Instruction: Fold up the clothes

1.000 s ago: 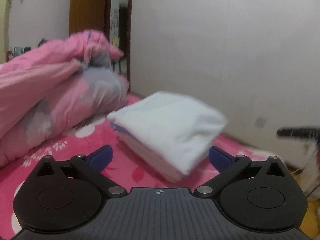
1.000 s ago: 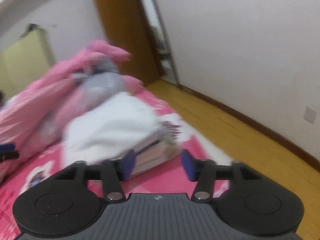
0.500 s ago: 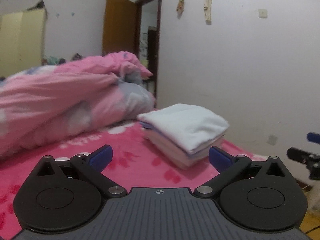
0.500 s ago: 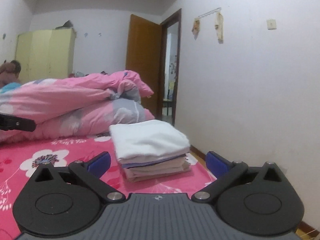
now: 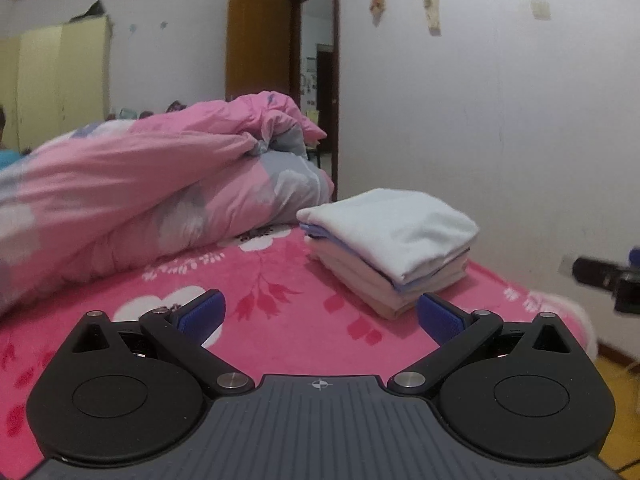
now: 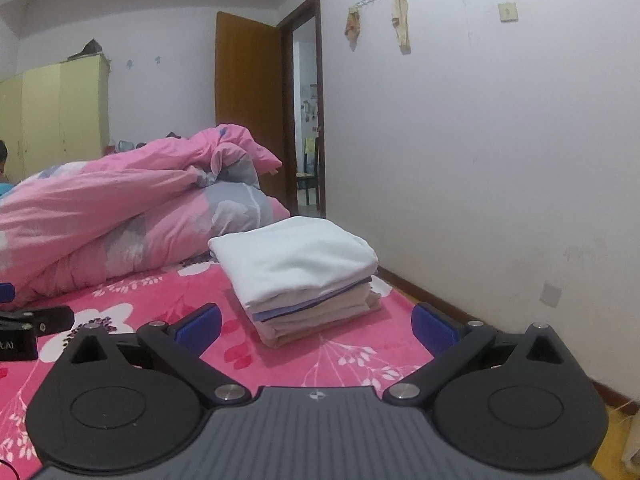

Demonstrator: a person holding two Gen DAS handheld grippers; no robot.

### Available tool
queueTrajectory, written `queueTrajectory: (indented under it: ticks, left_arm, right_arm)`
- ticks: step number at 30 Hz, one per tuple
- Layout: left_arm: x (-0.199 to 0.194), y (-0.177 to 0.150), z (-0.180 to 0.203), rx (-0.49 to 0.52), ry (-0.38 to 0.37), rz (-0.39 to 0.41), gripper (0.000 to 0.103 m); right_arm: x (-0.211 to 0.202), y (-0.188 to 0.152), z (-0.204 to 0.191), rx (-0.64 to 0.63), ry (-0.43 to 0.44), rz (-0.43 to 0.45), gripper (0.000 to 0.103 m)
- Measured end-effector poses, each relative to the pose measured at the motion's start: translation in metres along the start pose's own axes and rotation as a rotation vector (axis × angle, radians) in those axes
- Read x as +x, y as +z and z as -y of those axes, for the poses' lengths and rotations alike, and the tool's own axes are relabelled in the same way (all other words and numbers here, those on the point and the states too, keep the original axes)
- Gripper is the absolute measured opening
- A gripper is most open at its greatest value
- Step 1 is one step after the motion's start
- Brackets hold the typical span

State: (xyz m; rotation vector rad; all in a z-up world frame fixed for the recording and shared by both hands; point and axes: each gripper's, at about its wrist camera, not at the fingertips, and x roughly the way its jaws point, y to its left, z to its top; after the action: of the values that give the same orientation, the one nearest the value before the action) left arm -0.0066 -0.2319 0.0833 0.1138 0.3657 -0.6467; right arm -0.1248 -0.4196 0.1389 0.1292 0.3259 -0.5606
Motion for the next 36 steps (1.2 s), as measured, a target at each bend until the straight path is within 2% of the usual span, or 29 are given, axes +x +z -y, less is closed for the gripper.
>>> queueTrajectory:
  ticks: [5,10,14,25,36]
  left_arm:
    - [-0.001,-0.002,0.003,0.002,0.041,0.002,0.103]
    - [0.01,-0.005,0.005,-0.01,0.109,-0.044,0.103]
    - [0.013,-0.008,0.009,0.003,0.123,-0.048,0.103]
    - [0.016,-0.009,0.008,-0.013,0.139,-0.085,0.103]
    - [0.013,-0.009,0.007,-0.042,0.101,-0.096,0.103]
  right_arm:
    - [0.006,-0.001,-0.009,0.0,-0.023,-0.028,0.103]
    - [0.015,-0.001,-0.018,-0.031,-0.052,-0.07,0.103]
    - [0.018,-0.001,-0.025,-0.047,-0.064,-0.075,0.103]
    - [0.025,-0.01,-0.046,-0.14,-0.066,-0.07,0.103]
    - [0.022,-0.012,-0.05,-0.152,-0.061,-0.073,0.103]
